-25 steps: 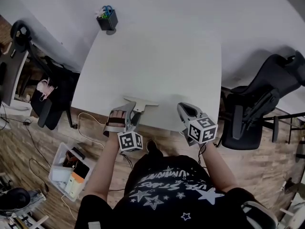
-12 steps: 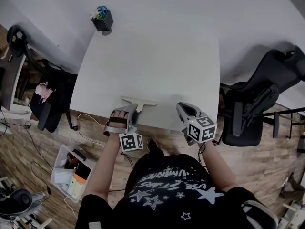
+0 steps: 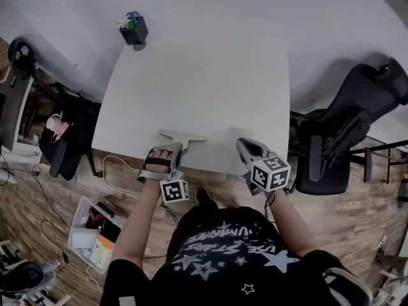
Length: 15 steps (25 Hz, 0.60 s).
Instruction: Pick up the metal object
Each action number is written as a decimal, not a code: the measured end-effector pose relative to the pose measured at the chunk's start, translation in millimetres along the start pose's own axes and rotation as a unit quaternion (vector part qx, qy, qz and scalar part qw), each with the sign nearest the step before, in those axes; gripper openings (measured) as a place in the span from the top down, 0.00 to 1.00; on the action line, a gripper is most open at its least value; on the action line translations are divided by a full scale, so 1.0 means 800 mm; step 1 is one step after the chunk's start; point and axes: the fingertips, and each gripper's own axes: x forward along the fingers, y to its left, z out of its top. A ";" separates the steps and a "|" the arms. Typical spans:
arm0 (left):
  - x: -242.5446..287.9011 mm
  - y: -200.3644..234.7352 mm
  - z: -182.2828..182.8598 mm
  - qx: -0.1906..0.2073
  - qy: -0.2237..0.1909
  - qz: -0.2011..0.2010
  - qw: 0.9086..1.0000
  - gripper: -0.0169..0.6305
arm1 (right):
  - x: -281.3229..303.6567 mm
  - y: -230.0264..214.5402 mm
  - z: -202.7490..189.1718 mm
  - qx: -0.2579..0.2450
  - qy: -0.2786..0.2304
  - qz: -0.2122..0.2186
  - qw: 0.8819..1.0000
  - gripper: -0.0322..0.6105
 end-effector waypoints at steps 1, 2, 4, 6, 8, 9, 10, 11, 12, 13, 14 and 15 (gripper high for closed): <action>0.000 0.000 0.000 0.002 0.001 0.002 1.000 0.91 | -0.001 0.000 0.000 0.000 0.000 0.000 1.000 0.87; 0.000 0.001 0.000 0.005 0.002 0.002 1.000 0.92 | -0.003 0.000 0.000 0.000 0.000 -0.001 1.000 0.87; -0.001 0.003 0.000 0.011 0.006 0.002 1.000 0.92 | -0.006 0.000 0.000 -0.001 0.000 -0.001 1.000 0.87; -0.004 0.008 0.002 0.009 0.005 0.006 1.000 0.93 | -0.009 0.000 0.000 -0.002 0.000 -0.001 1.000 0.87; -0.009 0.017 0.005 -0.006 -0.003 0.017 1.000 0.94 | -0.012 0.000 0.000 -0.002 -0.001 0.000 1.000 0.87; -0.012 0.022 0.007 -0.018 -0.006 0.021 1.000 0.94 | -0.014 0.000 0.000 -0.003 -0.001 0.001 1.000 0.87; -0.014 0.026 0.008 -0.030 -0.008 0.023 0.999 0.94 | -0.016 -0.001 0.000 -0.004 -0.001 0.002 1.000 0.87; -0.016 0.030 0.009 -0.042 -0.009 0.025 0.999 0.94 | -0.017 -0.001 0.000 -0.005 -0.001 0.003 1.000 0.87; -0.019 0.035 0.010 -0.054 -0.008 0.029 0.998 0.94 | -0.019 -0.002 0.001 -0.007 -0.001 0.004 1.000 0.87; -0.023 0.040 0.010 -0.066 -0.007 0.034 0.997 0.94 | -0.020 -0.002 0.003 -0.009 -0.001 0.005 1.000 0.87; -0.026 0.044 0.010 -0.078 -0.005 0.038 0.996 0.94 | -0.022 -0.001 0.004 -0.010 -0.002 0.007 1.000 0.87; -0.031 0.049 0.011 -0.089 -0.002 0.042 0.995 0.94 | -0.023 -0.001 0.006 -0.012 -0.003 0.010 1.000 0.87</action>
